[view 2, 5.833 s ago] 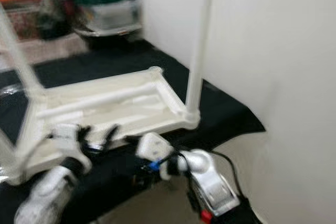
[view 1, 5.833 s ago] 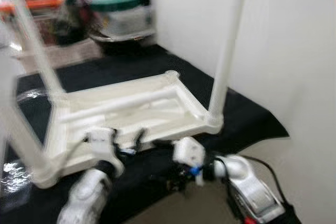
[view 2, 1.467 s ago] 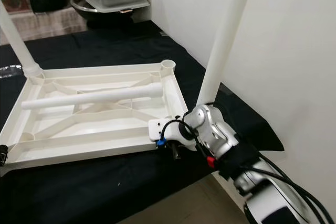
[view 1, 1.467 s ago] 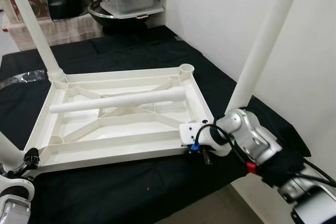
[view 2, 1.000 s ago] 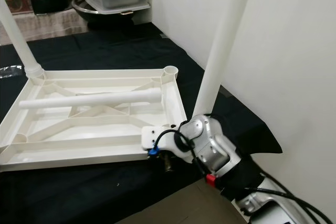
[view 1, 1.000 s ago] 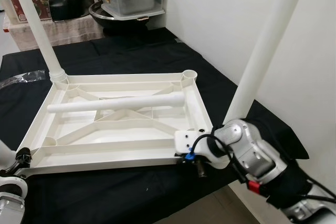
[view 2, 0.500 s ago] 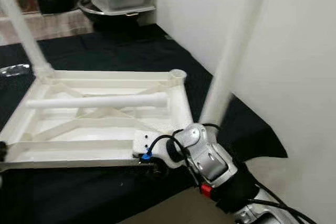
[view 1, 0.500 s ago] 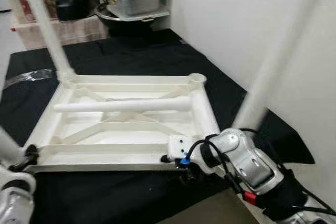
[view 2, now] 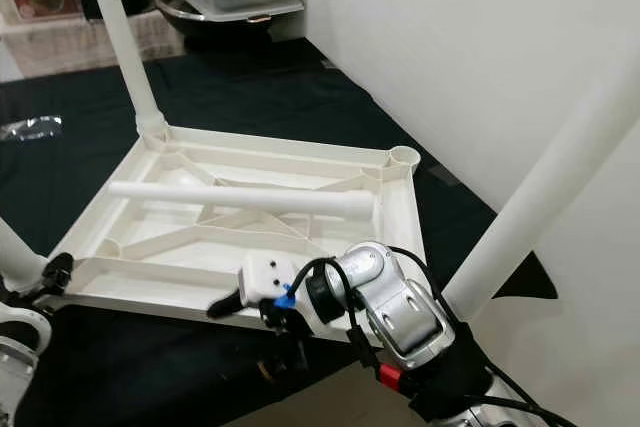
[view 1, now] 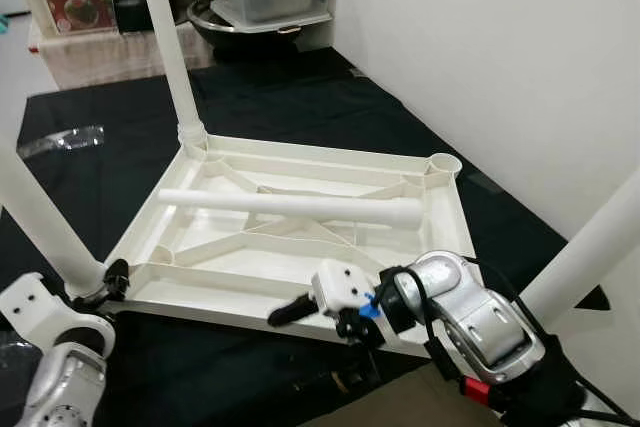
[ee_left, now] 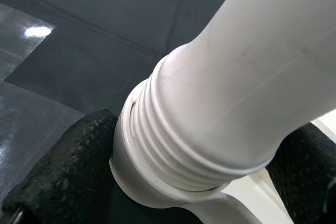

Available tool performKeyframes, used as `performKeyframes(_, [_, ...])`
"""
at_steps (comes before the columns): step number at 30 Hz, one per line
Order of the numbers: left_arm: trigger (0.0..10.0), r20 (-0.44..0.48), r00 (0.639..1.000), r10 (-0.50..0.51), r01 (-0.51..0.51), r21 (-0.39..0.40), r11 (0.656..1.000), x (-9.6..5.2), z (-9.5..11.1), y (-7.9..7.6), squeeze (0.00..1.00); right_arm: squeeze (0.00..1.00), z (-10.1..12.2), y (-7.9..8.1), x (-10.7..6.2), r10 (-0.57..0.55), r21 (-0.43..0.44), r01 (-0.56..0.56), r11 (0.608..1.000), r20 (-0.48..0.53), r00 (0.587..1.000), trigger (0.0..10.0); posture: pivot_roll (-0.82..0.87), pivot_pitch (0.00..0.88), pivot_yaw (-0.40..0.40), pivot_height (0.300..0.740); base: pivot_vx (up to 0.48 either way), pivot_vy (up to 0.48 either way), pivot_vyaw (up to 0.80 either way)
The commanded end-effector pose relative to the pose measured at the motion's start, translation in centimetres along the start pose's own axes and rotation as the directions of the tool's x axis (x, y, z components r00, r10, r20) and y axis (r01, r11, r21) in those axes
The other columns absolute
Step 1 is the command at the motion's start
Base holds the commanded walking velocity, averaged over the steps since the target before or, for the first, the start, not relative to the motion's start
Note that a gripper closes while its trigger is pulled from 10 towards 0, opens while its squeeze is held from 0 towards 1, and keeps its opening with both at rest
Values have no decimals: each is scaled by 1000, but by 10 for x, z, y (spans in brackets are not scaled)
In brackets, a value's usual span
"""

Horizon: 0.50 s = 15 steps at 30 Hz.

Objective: Building children table

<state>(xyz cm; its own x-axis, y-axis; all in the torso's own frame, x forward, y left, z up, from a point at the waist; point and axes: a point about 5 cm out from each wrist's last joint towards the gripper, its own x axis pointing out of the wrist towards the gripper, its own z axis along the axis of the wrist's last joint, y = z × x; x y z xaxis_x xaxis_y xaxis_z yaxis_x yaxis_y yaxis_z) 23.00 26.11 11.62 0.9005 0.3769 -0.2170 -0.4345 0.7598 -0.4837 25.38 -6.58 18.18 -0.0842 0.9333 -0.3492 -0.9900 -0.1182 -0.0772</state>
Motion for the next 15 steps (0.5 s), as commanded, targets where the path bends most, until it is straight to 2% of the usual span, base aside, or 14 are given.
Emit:
performKeyframes(1, [10000,13,999,-35,34,41,999,4,3,-6,0,0,10,-6,-2,-71,15,70,997,85,994,10000,46,80,-16,740,0,0,0])
performKeyframes(4, [10000,29,999,-30,28,53,998,5,7,-5,0,0,13,-8,-1,-98,23,96,995,116,988,10000,46,80,-16,740,0,0,0])
performKeyframes(6, [10000,117,993,10,-22,97,995,15,30,4,0,0,20,-11,1,-145,62,136,989,187,972,10000,42,75,-18,740,0,0,0])
performKeyframes(7, [10000,117,993,10,-22,97,995,15,30,4,0,0,20,-11,1,-145,62,136,989,187,972,10000,42,75,-18,740,0,0,0])
performKeyframes(9, [10000,228,973,36,-66,126,990,26,60,8,0,0,20,-7,4,-152,82,137,987,210,966,10000,37,73,-20,740,0,0,0])
performKeyframes(12, [10000,260,965,36,-73,132,989,29,69,8,0,0,20,-5,5,-152,86,137,987,213,965,10000,37,73,-20,740,0,0,0])
performKeyframes(14, [10000,296,955,11,-50,124,991,39,80,-3,0,0,20,-3,7,-159,97,140,985,223,962,10000,29,70,-29,740,0,0,0])
performKeyframes(15, [10000,296,955,11,-50,124,991,39,80,-3,0,0,20,-3,7,-159,97,140,985,223,962,10000,29,70,-29,740,0,0,0])
